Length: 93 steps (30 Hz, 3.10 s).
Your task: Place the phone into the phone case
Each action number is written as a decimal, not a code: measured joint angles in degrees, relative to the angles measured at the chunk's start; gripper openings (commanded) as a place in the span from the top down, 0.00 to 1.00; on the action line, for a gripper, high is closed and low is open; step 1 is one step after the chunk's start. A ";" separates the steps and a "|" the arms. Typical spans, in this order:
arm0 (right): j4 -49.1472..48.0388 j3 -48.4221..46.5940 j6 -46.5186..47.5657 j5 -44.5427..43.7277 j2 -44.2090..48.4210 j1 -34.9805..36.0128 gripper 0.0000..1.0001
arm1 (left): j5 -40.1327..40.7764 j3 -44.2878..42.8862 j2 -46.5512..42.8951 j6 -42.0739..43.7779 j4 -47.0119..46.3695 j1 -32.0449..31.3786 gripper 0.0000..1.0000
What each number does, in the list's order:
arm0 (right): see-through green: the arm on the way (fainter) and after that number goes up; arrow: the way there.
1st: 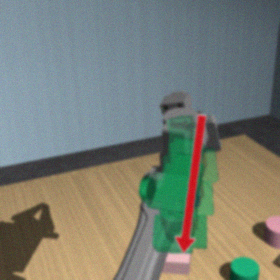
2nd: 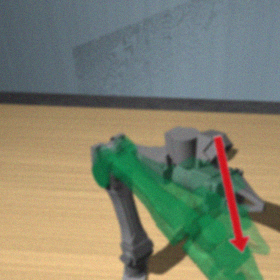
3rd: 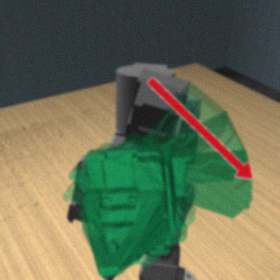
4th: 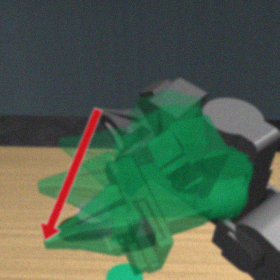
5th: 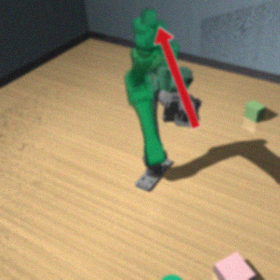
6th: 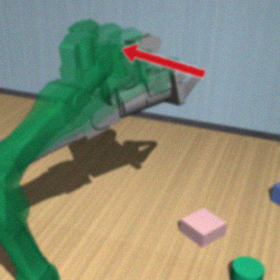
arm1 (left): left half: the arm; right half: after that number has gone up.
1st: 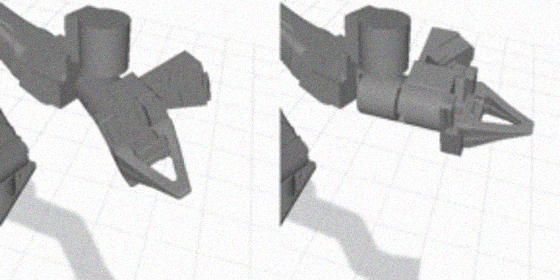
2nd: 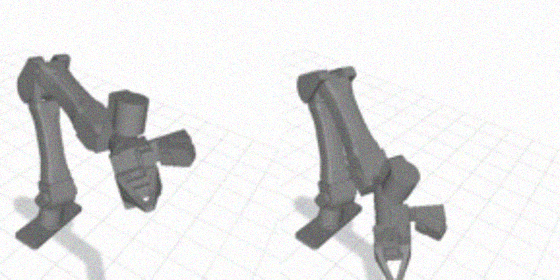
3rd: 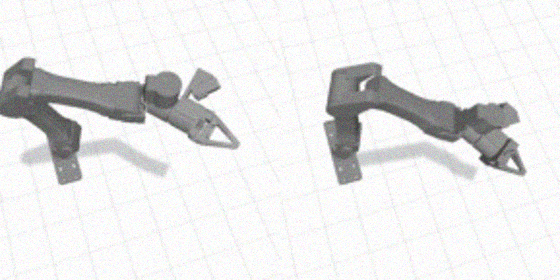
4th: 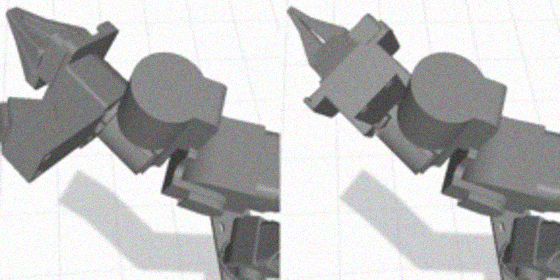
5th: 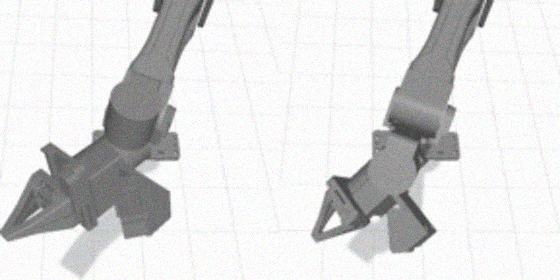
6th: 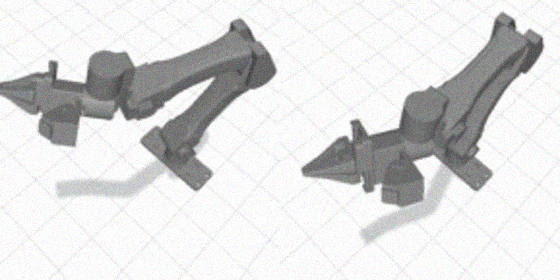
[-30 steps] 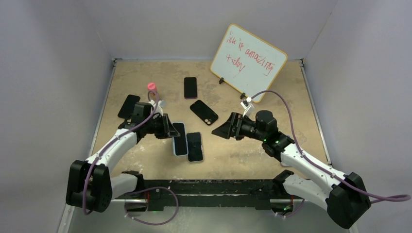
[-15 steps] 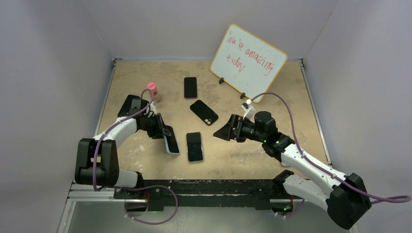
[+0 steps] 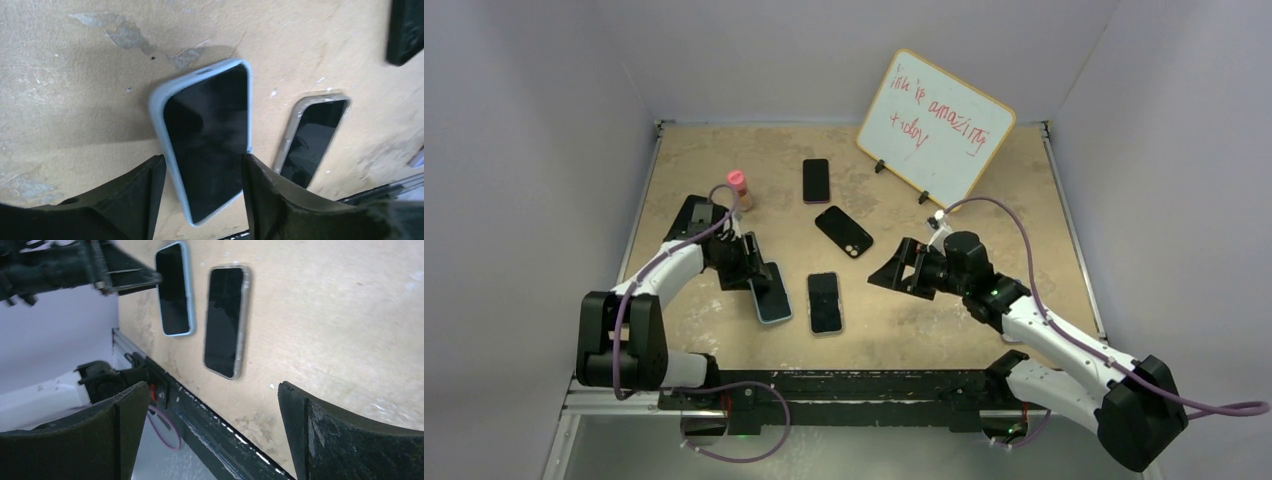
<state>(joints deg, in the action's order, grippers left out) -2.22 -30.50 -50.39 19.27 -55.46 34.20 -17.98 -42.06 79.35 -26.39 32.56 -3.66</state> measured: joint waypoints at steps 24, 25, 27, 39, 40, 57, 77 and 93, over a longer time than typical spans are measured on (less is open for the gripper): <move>46.07 -15.96 -22.58 -49.96 -16.61 -2.95 0.01 | -18.47 -0.39 -17.49 3.69 -10.01 -0.63 0.09; 45.11 -16.11 -20.74 -49.86 -17.03 -3.21 0.01 | -18.64 -0.22 -17.68 3.72 -10.05 -0.63 0.09; 41.48 -16.57 -14.64 -49.18 -17.92 -3.41 0.03 | -18.53 -0.17 -18.08 3.96 -10.05 -0.63 0.09; 39.74 -27.32 -5.68 -54.42 -28.33 -7.52 0.02 | -17.18 -0.17 -18.86 5.05 -8.98 -0.63 0.09; 40.04 -26.99 -5.81 -54.49 -28.74 -9.44 0.03 | -17.22 -0.17 -18.99 5.07 -8.94 -0.63 0.08; 31.17 -16.26 0.37 -51.21 -30.95 -23.02 0.25 | -18.27 -0.17 -19.50 5.20 -8.94 -1.31 0.08; 22.05 -9.53 6.01 -42.23 -25.73 -26.56 0.94 | -17.94 -0.17 -19.43 5.20 -8.94 -1.31 0.07; 9.64 -5.49 -10.10 -18.03 -22.32 -10.58 1.00 | -16.17 -0.17 -19.43 5.20 -8.79 -1.29 0.06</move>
<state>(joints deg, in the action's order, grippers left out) 7.42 -35.99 -60.49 1.23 -77.78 23.62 -34.15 -42.24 59.92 -21.19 23.77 -4.95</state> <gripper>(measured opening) 0.005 0.936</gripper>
